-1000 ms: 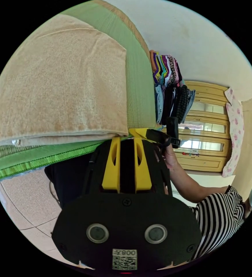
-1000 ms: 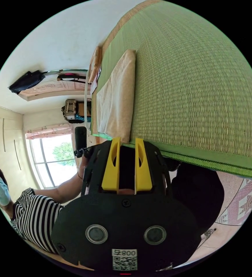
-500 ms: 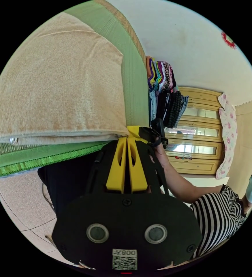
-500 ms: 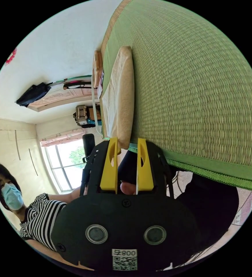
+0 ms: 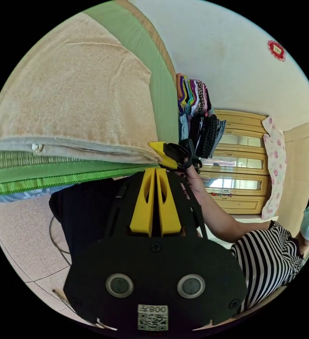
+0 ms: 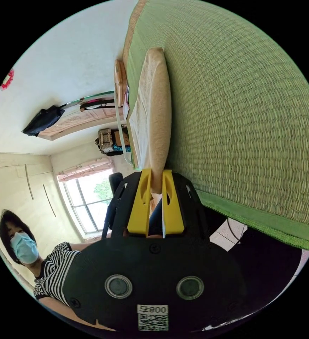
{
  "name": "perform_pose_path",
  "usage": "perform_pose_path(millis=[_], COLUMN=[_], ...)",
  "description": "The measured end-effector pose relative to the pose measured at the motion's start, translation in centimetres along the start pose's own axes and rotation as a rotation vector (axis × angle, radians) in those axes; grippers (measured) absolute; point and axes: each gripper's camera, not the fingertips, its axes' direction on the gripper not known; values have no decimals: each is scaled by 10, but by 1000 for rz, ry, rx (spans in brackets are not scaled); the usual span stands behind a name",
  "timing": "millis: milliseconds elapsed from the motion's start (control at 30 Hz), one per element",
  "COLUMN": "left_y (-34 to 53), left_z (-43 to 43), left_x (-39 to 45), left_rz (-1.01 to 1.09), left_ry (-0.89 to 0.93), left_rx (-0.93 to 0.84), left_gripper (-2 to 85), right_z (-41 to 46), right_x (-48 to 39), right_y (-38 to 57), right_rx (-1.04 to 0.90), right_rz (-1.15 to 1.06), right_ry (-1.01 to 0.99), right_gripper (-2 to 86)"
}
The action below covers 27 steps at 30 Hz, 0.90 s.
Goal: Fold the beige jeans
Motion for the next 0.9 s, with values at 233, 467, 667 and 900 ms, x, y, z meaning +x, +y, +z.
perform_pose_path(millis=[233, 467, 667, 900], left_y=[26, 49, 54, 48], left_z=[-42, -66, -62, -49], left_x=[-32, -63, -64, -41], left_rz=[-117, -279, -377, -438], left_ry=[163, 418, 541, 543], left_rx=[164, 438, 582, 629], left_gripper=[69, 118, 150, 164], right_z=[-5, -10, -15, -27], right_x=[-48, -103, -152, -197], right_y=[20, 43, 72, 116], right_rx=[-15, -29, -31, -20], right_rz=[-47, -96, -141, -169], right_ry=[-10, -6, 14, 10], right_gripper=[36, 26, 24, 22])
